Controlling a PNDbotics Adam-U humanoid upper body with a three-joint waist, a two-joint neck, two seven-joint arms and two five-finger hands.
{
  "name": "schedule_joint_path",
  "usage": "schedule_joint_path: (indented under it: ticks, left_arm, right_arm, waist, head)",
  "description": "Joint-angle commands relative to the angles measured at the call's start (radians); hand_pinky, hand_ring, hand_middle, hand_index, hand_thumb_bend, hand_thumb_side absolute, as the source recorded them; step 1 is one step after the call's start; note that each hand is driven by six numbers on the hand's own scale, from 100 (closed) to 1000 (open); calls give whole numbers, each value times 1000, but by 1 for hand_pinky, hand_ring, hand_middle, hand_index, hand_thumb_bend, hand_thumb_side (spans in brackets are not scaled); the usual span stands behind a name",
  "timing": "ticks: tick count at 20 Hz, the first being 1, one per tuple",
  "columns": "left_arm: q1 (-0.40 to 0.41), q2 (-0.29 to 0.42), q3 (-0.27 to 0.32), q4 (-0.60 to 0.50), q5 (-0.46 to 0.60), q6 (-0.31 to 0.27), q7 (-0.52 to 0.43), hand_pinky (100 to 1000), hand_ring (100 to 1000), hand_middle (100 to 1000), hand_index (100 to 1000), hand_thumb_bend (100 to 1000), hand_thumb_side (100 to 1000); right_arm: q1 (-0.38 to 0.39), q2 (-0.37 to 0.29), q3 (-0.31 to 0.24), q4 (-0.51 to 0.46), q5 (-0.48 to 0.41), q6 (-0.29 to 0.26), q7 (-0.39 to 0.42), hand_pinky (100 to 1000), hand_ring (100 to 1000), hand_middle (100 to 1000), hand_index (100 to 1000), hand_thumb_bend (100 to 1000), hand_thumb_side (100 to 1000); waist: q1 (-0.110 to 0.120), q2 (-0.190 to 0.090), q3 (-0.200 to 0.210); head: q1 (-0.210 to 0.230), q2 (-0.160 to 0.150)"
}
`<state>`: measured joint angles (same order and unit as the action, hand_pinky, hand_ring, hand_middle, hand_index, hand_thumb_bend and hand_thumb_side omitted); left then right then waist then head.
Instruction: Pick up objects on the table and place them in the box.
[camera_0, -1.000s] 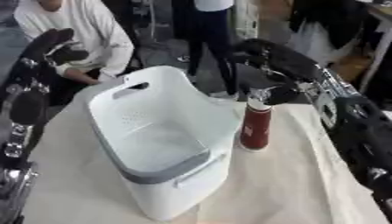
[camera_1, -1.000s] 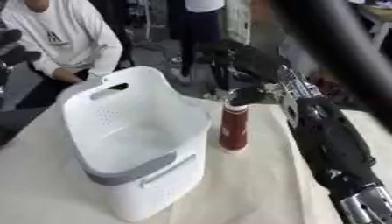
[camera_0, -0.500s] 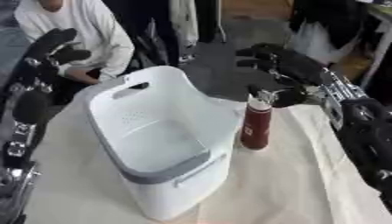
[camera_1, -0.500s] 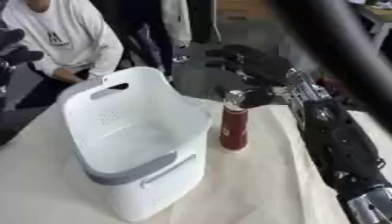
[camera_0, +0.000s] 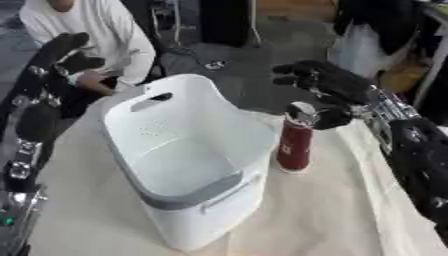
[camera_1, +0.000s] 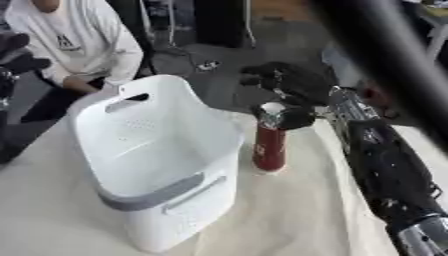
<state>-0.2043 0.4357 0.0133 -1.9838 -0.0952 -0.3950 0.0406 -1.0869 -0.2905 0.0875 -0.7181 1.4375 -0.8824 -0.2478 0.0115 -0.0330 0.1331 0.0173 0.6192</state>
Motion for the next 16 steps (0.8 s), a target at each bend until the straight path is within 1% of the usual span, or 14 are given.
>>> schedule_joint_path:
  ticks: [1,11,16]
  left_arm:
    - [-12,22,3,-16,3,0,-4,1000,777,921,1000,447,1000]
    - [-15,23,5,-16,3,0,-2,1000,778,922,1000,444,1000]
    - [-16,22,4,-16,2,-1,-2,1000,778,922,1000,444,1000]
  right_arm:
    - [-17,-13,-7,1,20,-15,-11,893,881,963,943,171,1000]
    - [-20,-1,-20,28,77,-6,-28,913,889,971,948,169,1000]
    - [-24,12,-36,46,100,15,-31,932,894,973,949,163,1000]
  waist:
    - [3,-7,3]
    - [3,-5,5]
    - [4,-5,5]
  head:
    - [5,-11]
    - [7,-15]
    - [6,-20]
